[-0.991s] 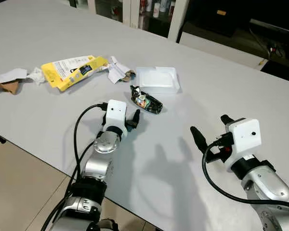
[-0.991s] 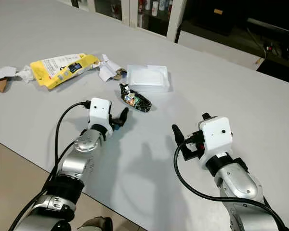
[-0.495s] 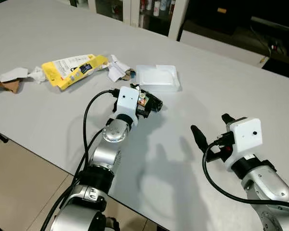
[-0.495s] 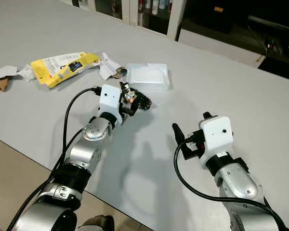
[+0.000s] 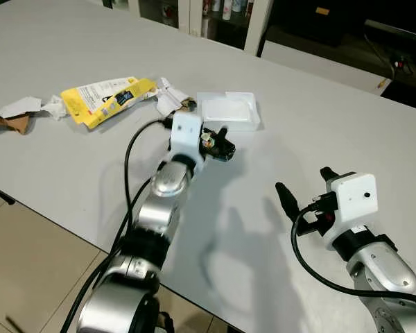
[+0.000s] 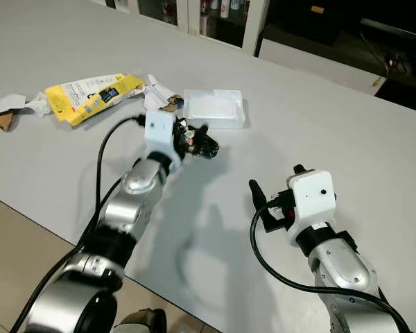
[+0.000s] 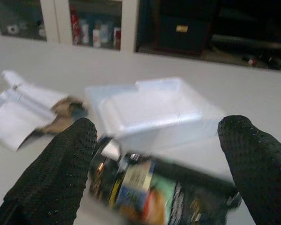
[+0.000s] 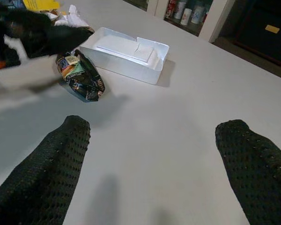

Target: Picking trash to rubbish bin

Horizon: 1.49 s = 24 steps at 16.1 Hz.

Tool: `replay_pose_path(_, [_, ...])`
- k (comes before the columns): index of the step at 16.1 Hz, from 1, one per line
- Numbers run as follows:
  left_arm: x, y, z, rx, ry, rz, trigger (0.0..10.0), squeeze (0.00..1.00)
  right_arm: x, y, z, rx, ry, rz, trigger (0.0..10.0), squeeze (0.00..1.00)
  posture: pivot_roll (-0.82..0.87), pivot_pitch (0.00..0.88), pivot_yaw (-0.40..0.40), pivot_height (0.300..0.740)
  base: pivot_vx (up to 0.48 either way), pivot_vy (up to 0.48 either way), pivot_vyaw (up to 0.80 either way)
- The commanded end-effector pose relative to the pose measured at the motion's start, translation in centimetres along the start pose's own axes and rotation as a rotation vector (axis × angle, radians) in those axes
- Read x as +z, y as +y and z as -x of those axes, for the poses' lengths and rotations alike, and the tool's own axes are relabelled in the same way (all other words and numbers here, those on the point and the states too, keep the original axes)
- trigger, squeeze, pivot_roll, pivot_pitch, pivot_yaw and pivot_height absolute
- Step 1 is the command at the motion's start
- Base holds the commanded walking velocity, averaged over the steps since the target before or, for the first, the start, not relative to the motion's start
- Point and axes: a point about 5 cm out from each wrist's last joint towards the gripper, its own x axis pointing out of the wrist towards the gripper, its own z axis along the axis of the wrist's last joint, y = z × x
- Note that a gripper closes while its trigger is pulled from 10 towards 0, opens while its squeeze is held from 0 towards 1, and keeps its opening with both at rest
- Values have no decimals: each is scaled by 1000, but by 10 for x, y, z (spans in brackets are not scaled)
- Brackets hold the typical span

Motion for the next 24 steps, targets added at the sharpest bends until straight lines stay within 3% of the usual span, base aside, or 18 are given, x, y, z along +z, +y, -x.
replay_pose_path(1, [1,-6,-3,-21,-3,16,10000,0,3,0,2,-13,-13,14,10000,0,44,174,-52,740,0,0,0])
replay_pose_path(7, [5,-14,-22,-9,18,40,10000,0,5,4,5,-19,-15,6,10000,0,14,193,-52,740,0,0,0])
replay_pose_path(12, [7,-8,-30,26,56,27,10000,0,5,9,9,-22,-9,0,10000,0,-18,210,-53,740,0,0,0])
replay_pose_path(20, [-42,11,-10,82,291,-72,10000,0,3,15,25,-47,37,-25,10000,0,-100,253,-67,740,0,0,0])
replay_pose_path(24, [-52,25,-2,123,336,-111,10000,0,3,14,26,-48,43,-23,10000,0,-94,252,-65,740,0,0,0])
